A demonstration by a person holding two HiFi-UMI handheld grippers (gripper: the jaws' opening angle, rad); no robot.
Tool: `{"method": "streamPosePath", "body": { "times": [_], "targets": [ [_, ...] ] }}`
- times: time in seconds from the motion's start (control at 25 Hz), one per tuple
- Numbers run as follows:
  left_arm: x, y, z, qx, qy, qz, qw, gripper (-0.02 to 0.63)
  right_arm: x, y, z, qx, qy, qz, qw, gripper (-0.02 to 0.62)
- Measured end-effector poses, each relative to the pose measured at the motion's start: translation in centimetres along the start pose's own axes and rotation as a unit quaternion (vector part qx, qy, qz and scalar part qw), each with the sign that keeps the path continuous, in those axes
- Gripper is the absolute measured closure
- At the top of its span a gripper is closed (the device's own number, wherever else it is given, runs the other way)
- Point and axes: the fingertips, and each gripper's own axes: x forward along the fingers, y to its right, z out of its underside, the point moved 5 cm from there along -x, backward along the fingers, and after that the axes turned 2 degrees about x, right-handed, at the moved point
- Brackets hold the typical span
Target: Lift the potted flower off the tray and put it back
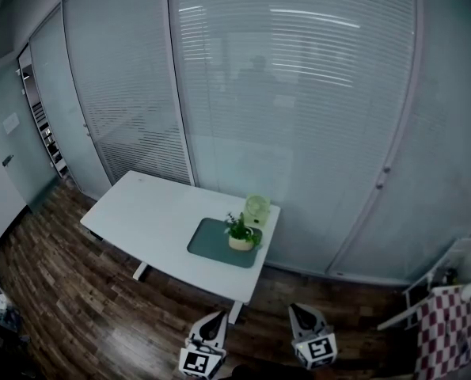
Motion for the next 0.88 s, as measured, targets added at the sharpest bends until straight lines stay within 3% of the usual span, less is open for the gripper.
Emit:
{"method": "streamPosePath", "body": {
  "times": [0.28, 0.44, 0.72, 0.88],
  "targets": [
    [1.1, 0.4, 0.5, -0.007, -0.008, 0.002, 0.9999, 0.600, 0.3, -0.3, -0.4, -0.003, -0.002, -0.006, 1.000, 0.591],
    [2.5, 0.3, 0.7, -0.012, -0.016, -0.009, 0.9998, 0.600, 1.4, 1.3, -0.2, -0.012, -0.024, -0.014, 1.000, 0.591],
    [5.3, 0.7, 0.4, 0.001, -0.012, -0.025, 0.9996, 0.600, 3.5, 4.3, -0.8, -0.033, -0.026, -0.041, 0.998, 0.591],
    [6.0, 1.1, 1.2, -0.013, -0.017, -0.033, 0.9992, 0.600, 5.0, 5.2, -0.4, -0.038, -0.017, -0.062, 0.997, 0.591]
  ]
}}
